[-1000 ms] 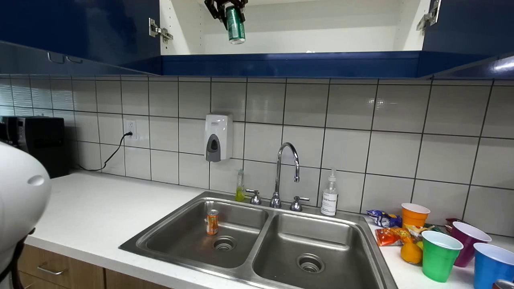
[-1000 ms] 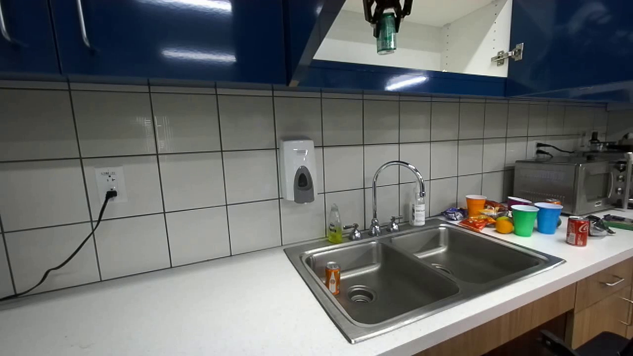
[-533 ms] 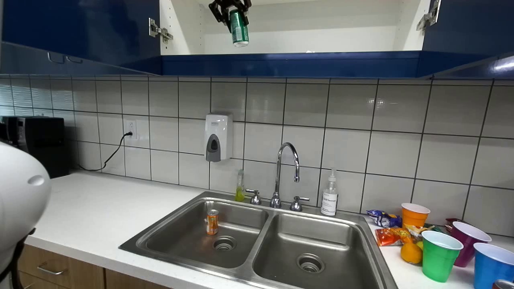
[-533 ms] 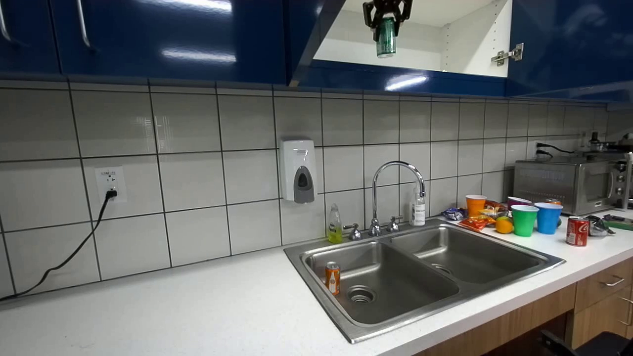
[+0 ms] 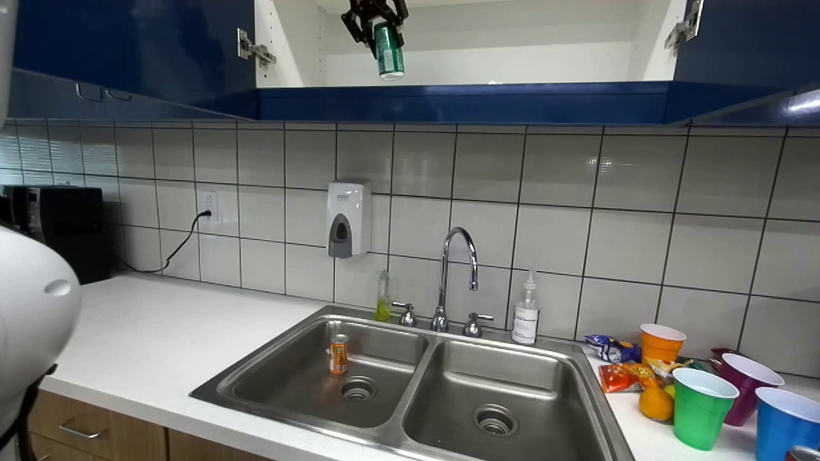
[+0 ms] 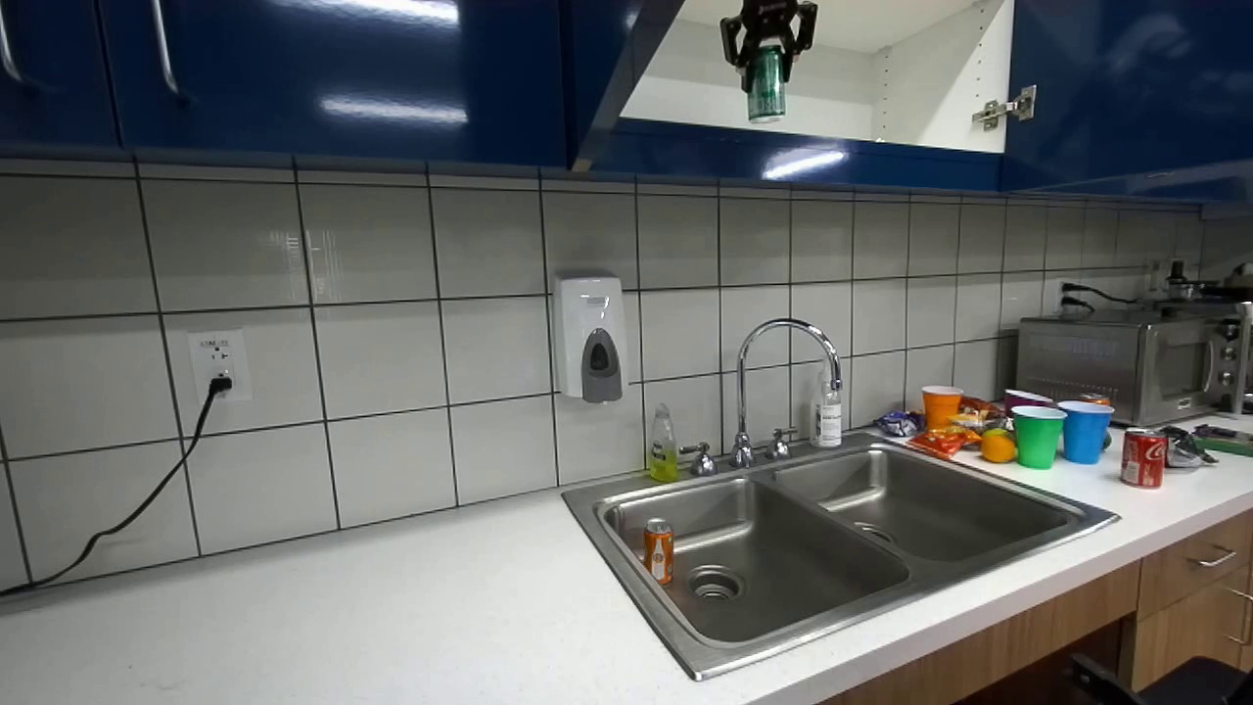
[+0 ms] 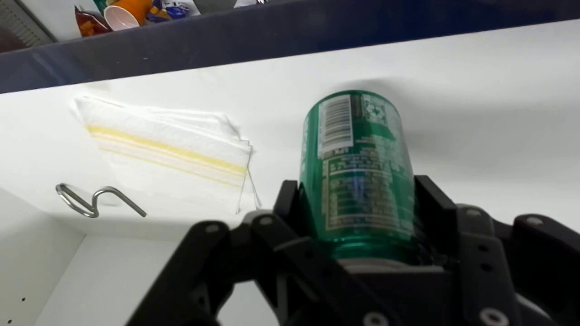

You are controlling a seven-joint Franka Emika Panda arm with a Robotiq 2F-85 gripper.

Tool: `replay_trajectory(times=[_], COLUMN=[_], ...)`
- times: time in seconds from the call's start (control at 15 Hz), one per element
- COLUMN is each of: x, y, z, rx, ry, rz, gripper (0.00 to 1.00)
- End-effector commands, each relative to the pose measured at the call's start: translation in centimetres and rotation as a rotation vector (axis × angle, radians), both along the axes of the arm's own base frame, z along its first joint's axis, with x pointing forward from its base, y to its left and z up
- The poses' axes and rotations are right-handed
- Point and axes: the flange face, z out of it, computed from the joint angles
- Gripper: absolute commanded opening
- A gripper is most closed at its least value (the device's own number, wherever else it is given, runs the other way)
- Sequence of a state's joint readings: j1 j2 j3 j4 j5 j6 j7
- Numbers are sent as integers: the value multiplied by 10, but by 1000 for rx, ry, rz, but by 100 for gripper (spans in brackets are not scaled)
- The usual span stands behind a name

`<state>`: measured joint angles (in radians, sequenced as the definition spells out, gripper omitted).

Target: Move the green soda can to the open cabinet

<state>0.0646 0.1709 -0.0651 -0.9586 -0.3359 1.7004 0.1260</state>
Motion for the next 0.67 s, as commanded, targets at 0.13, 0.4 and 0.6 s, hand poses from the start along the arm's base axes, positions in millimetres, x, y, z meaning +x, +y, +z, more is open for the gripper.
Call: replay_trajectory(times=[0.13, 0.4, 0.6], x=[8, 13, 17], y=[-11, -16, -20], z=[5, -1, -4], rx=[8, 15, 19], ry=[-47, -49, -50], rz=[-14, -30, -48], gripper=[40, 40, 40])
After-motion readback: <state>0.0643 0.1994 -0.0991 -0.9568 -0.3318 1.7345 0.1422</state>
